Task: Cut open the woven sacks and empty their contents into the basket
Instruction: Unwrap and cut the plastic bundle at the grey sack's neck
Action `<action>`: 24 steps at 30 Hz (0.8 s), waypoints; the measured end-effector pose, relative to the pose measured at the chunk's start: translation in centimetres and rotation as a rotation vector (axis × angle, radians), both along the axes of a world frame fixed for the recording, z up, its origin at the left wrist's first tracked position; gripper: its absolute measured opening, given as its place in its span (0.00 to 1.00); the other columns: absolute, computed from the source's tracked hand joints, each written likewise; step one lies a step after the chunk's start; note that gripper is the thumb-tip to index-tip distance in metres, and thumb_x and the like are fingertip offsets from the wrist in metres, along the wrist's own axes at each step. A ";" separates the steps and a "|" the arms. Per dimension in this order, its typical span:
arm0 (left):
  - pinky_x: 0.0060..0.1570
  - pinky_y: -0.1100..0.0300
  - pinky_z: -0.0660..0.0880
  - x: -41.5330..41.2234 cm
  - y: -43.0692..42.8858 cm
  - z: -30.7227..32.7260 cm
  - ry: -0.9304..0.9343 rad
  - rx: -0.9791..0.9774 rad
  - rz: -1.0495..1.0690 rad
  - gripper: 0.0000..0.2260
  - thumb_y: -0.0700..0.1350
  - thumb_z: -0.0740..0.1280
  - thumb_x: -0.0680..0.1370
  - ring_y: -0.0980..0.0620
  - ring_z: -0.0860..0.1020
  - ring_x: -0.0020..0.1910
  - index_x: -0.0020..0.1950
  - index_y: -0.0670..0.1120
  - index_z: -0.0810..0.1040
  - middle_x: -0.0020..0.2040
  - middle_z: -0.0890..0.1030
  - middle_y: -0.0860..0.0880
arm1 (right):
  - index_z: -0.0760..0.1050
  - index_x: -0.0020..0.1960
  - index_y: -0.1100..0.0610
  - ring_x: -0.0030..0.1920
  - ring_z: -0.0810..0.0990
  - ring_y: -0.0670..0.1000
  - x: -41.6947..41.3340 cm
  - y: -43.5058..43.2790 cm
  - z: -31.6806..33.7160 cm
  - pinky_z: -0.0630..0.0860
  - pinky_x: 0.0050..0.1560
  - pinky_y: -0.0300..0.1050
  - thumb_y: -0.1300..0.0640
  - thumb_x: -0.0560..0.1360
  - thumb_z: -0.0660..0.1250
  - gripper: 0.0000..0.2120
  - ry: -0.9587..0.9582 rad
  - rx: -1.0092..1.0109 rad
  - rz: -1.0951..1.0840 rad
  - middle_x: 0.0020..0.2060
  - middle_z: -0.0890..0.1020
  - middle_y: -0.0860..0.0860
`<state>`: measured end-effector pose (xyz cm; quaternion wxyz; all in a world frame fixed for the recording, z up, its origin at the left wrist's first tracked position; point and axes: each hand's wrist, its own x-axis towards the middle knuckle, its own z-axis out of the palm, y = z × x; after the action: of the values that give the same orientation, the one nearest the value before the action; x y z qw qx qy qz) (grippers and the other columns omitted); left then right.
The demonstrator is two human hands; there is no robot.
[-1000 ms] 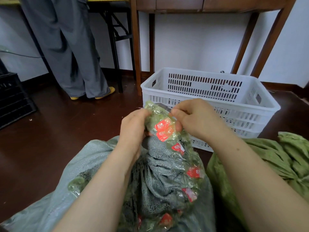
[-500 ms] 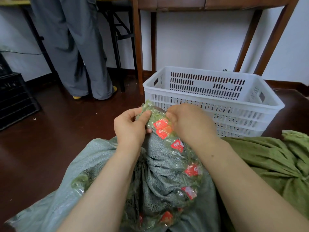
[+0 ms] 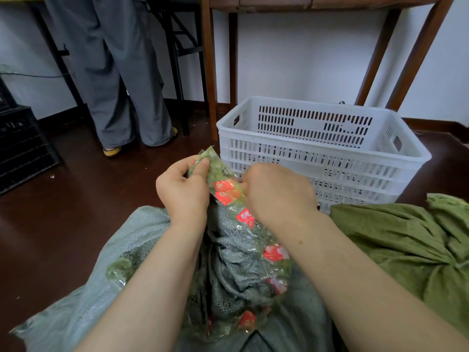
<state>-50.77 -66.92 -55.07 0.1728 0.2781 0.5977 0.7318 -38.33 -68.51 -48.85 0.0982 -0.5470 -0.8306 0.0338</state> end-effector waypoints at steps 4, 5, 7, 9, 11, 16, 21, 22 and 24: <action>0.53 0.44 0.78 -0.3 -0.1 -0.4 -0.025 0.012 0.035 0.06 0.42 0.72 0.72 0.47 0.82 0.45 0.40 0.54 0.82 0.42 0.84 0.51 | 0.71 0.36 0.54 0.32 0.73 0.50 1.6 1.4 0.0 0.72 0.37 0.44 0.60 0.78 0.61 0.12 0.005 -0.081 -0.059 0.31 0.74 0.49; 0.53 0.43 0.78 -0.8 -0.1 -0.4 -0.021 0.014 0.047 0.04 0.43 0.72 0.73 0.46 0.82 0.46 0.42 0.53 0.82 0.43 0.84 0.51 | 0.75 0.39 0.54 0.32 0.73 0.50 2.3 2.1 0.0 0.71 0.36 0.43 0.58 0.78 0.61 0.10 0.045 -0.118 -0.084 0.31 0.75 0.49; 0.54 0.46 0.79 -1.2 -0.2 -0.4 0.006 -0.012 -0.006 0.03 0.44 0.72 0.74 0.49 0.82 0.46 0.45 0.51 0.83 0.44 0.84 0.51 | 0.80 0.45 0.56 0.29 0.71 0.50 3.6 3.3 -0.1 0.70 0.35 0.43 0.56 0.79 0.61 0.10 0.271 -0.199 -0.146 0.30 0.75 0.50; 0.52 0.53 0.78 -0.4 -0.5 -0.2 -0.027 -0.044 -0.107 0.03 0.42 0.72 0.74 0.52 0.82 0.45 0.45 0.49 0.84 0.43 0.84 0.51 | 0.79 0.44 0.60 0.26 0.68 0.50 3.9 3.9 -0.1 0.66 0.30 0.42 0.57 0.78 0.62 0.10 0.624 -0.285 -0.201 0.30 0.75 0.52; 0.48 0.55 0.77 1.0 -0.6 0.2 -0.065 -0.058 -0.213 0.04 0.39 0.71 0.74 0.52 0.80 0.42 0.42 0.48 0.84 0.41 0.84 0.48 | 0.78 0.43 0.64 0.24 0.64 0.47 3.4 3.8 -0.4 0.61 0.26 0.40 0.57 0.75 0.65 0.10 0.911 -0.367 -0.225 0.31 0.75 0.53; 0.33 0.59 0.66 2.7 -1.0 1.6 -0.148 -0.098 -0.366 0.03 0.39 0.68 0.73 0.49 0.70 0.35 0.41 0.40 0.80 0.36 0.74 0.43 | 0.77 0.46 0.64 0.18 0.60 0.43 3.4 3.9 -2.0 0.57 0.19 0.35 0.55 0.69 0.76 0.14 1.088 -0.577 -0.217 0.28 0.71 0.51; 0.52 0.63 0.74 2.3 -0.9 1.2 0.100 -0.172 -0.318 0.15 0.42 0.75 0.71 0.56 0.77 0.50 0.56 0.46 0.79 0.52 0.78 0.52 | 0.73 0.48 0.65 0.17 0.61 0.42 3.5 4.5 -2.8 0.54 0.17 0.33 0.63 0.71 0.73 0.11 1.332 -0.728 -0.258 0.28 0.77 0.51; 0.55 0.70 0.69 2.2 -0.9 1.3 0.291 -0.189 -0.196 0.19 0.43 0.77 0.69 0.56 0.74 0.55 0.58 0.48 0.77 0.56 0.73 0.52 | 0.72 0.44 0.63 0.17 0.60 0.42 3.4 4.5 -2.9 0.54 0.16 0.33 0.63 0.71 0.73 0.09 1.378 -0.743 -0.255 0.24 0.76 0.49; 0.51 0.77 0.63 2.4 -1.2 1.7 0.674 -0.115 0.005 0.14 0.43 0.76 0.69 0.53 0.72 0.53 0.51 0.48 0.77 0.53 0.70 0.51 | 0.72 0.43 0.63 0.17 0.60 0.42 3.2 4.5 -2.9 0.54 0.16 0.34 0.64 0.72 0.72 0.08 1.432 -0.728 -0.258 0.24 0.74 0.49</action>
<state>-48.40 -68.14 -53.38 -0.0209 0.4924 0.6621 0.5645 -35.12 -64.03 -51.76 0.4245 -0.4820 -0.4337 0.6320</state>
